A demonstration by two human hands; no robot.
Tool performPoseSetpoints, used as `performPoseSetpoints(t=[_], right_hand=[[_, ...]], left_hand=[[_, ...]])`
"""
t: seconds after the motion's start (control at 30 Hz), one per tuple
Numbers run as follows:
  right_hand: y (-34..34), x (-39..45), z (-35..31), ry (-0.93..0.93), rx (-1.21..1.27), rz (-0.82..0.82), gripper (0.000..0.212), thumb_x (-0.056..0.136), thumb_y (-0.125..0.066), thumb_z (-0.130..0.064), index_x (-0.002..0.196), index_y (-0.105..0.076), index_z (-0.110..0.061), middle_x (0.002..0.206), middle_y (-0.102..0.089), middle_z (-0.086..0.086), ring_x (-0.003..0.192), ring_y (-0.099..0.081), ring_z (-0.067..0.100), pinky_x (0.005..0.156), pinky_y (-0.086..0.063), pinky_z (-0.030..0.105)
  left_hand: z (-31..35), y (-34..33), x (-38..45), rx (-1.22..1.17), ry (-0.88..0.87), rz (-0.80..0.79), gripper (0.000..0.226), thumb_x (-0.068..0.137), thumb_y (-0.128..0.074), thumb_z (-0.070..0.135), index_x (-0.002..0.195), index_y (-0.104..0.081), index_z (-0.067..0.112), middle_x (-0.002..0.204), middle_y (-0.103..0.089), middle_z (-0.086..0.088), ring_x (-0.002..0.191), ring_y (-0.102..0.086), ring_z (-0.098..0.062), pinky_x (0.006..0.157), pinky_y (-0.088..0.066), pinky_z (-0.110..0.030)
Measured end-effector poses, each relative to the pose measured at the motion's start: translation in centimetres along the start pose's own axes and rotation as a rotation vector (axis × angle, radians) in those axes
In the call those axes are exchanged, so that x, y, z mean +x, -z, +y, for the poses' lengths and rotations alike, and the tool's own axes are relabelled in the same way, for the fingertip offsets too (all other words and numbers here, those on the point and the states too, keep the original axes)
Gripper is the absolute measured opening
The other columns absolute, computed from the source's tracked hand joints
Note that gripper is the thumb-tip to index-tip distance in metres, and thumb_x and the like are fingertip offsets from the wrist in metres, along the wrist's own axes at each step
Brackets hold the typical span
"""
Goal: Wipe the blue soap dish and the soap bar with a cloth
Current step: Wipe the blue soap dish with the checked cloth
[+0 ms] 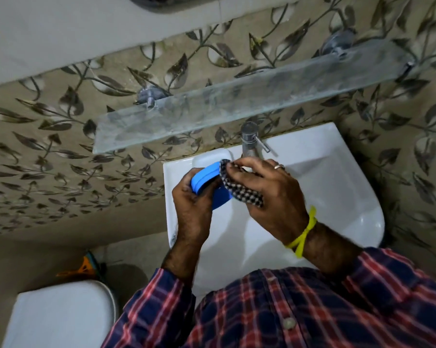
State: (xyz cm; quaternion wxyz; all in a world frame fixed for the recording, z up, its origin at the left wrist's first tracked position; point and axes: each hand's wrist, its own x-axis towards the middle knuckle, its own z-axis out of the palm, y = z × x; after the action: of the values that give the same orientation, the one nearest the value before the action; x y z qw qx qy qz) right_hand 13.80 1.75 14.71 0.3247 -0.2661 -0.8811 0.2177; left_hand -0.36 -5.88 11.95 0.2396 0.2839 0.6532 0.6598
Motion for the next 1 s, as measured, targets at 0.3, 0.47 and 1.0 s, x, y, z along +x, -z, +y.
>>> performPoseSetpoints(t=[0.3,0.47,1.0], right_hand=[[-0.4,0.6,0.5,-0.112,0.161,-0.005,0.053,0.083,-0.072,-0.02,0.135,-0.06,-0.016,0.126,-0.064,0.001,0.111,-0.063,0.019,0.092,-0.054,0.039],[-0.8,1.4,1.0,-0.086,0.119,-0.026,0.049,0.076,-0.066,-0.007,0.123,-0.069,-0.019,0.116,-0.07,0.0,0.102,-0.067,0.026,0.084,-0.056,0.041],[-1.1,-0.2,0.2,0.078,-0.049,-0.098,0.048,0.084,-0.06,-0.004,0.13,-0.064,-0.017,0.124,-0.064,0.007,0.094,-0.063,0.032,0.08,-0.053,0.04]], left_hand=[[0.6,-0.9,-0.6,-0.13,0.069,-0.042,0.037,0.086,-0.072,-0.003,0.083,-0.076,0.034,0.079,-0.071,0.011,0.074,-0.064,-0.005,0.071,-0.054,-0.019],[1.3,-1.0,0.5,0.25,0.044,-0.187,0.023,0.081,-0.073,-0.009,0.087,-0.072,0.012,0.083,-0.073,-0.003,0.077,-0.065,-0.016,0.073,-0.055,-0.033],[0.5,-1.0,-0.5,0.356,-0.059,-0.091,0.008,0.087,-0.058,-0.01,0.086,-0.055,-0.003,0.073,-0.059,-0.014,0.068,-0.049,-0.011,0.057,-0.041,-0.034]])
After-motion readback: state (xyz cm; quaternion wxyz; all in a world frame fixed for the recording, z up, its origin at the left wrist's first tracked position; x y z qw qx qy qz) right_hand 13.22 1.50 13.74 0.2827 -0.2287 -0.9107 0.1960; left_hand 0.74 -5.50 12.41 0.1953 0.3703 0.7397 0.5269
